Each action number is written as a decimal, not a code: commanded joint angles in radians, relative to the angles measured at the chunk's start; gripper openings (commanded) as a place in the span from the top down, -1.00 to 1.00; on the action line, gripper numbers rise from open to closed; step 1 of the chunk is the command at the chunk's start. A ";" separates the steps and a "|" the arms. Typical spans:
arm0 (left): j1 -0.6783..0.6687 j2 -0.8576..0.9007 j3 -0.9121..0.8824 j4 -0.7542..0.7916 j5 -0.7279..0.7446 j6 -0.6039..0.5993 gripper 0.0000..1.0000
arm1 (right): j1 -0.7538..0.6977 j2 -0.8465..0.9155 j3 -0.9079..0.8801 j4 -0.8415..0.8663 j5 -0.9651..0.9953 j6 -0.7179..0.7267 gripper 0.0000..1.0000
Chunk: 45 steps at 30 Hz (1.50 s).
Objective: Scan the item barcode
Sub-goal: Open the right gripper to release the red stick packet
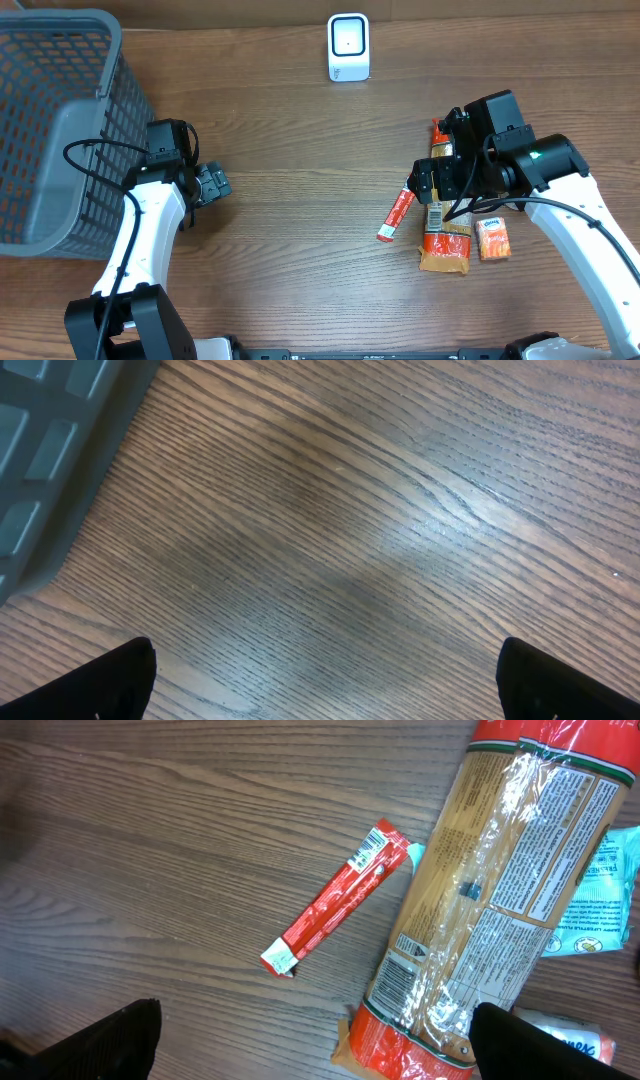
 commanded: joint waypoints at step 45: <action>-0.003 -0.004 0.018 0.003 0.007 0.009 -1.00 | -0.004 0.002 0.002 0.105 0.100 -0.044 -1.00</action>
